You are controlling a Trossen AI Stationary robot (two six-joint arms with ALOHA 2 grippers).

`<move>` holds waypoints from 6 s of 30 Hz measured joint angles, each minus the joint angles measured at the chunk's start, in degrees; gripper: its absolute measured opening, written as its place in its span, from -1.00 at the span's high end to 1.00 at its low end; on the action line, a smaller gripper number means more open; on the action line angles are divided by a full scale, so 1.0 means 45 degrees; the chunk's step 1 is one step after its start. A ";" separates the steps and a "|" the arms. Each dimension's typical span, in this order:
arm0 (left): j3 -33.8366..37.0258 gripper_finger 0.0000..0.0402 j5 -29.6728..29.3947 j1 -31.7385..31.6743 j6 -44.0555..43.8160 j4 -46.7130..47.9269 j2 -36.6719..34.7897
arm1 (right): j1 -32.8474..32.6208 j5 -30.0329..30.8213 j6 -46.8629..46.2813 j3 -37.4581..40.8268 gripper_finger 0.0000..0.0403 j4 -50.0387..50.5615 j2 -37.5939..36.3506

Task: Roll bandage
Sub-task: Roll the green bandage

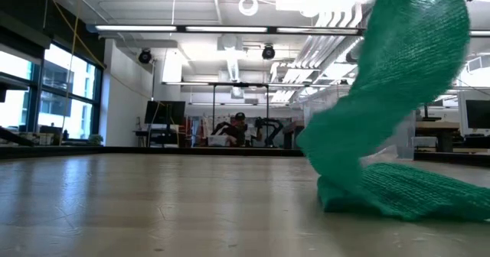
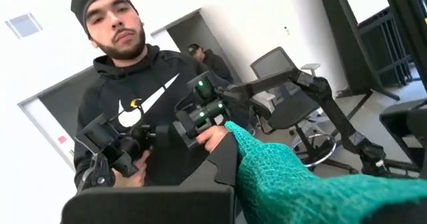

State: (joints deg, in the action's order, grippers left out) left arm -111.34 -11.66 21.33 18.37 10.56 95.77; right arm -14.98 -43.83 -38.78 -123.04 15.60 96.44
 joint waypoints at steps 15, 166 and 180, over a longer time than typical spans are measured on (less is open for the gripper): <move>0.0013 -0.20 0.0467 0.0694 0.0068 -0.0146 0.0296 | 0.0048 0.0068 -0.0001 0.0000 1.00 -0.0588 -0.0009; -0.1410 0.95 -0.2996 0.0789 0.2470 0.6180 -0.2255 | -0.0141 1.0930 0.2970 0.0015 0.33 0.4290 -0.0958; -0.1386 0.39 -0.2836 0.0683 -0.1135 0.6845 -0.2468 | -0.0136 1.1358 0.4519 0.0024 0.96 0.4322 -0.0921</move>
State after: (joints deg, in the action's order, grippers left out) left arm -117.58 -24.43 24.41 13.26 41.36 84.66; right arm -15.59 7.28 -18.44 -122.93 35.04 92.30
